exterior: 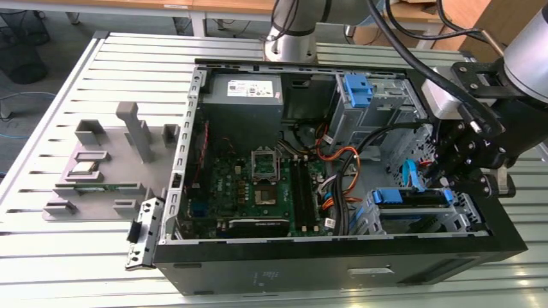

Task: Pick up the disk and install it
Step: 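Insert the first disk wire, then insert the second disk wire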

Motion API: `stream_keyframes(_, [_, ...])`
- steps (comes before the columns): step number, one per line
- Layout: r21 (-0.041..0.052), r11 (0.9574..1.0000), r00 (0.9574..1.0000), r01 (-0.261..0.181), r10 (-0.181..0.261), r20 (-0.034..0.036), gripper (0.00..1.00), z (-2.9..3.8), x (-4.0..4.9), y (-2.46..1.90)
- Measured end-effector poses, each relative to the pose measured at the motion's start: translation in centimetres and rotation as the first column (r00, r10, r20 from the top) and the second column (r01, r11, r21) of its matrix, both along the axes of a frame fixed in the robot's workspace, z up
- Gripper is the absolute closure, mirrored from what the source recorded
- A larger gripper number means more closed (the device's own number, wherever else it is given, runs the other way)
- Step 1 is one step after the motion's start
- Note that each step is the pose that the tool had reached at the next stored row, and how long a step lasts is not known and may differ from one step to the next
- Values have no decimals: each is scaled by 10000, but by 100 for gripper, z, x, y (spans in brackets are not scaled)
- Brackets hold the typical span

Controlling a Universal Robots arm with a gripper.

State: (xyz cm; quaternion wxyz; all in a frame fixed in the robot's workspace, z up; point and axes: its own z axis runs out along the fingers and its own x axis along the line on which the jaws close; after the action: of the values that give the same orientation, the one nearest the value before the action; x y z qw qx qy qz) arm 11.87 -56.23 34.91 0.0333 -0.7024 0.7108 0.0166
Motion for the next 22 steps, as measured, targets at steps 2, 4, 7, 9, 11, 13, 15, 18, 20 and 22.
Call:
stream_keyframes(2, [0,10000,10000,12,-12,-1,76,0,10,1])
stream_keyframes(4, [1,10000,10000,13,-13,-1,76,0,10,0])
stream_keyframes(7, [1,10000,9996,12,-12,-269,76,-5,27,-1])
stream_keyframes(9, [0,10000,9983,12,-12,-585,76,-7,44,0])
stream_keyframes(11, [0,10000,9982,12,-12,-593,76,-7,43,0])
stream_keyframes(13, [0,10000,9982,13,-13,-594,76,-7,44,0])
stream_keyframes(15, [-2,10000,9982,12,-12,-594,76,-3,44,-1])
stream_keyframes(18, [1,10000,9982,12,-12,-594,76,18,44,0])
stream_keyframes(20, [4,10000,9982,12,-12,-594,76,18,44,0])
stream_keyframes(22, [0,10000,9982,12,-12,-594,76,135,44,0])
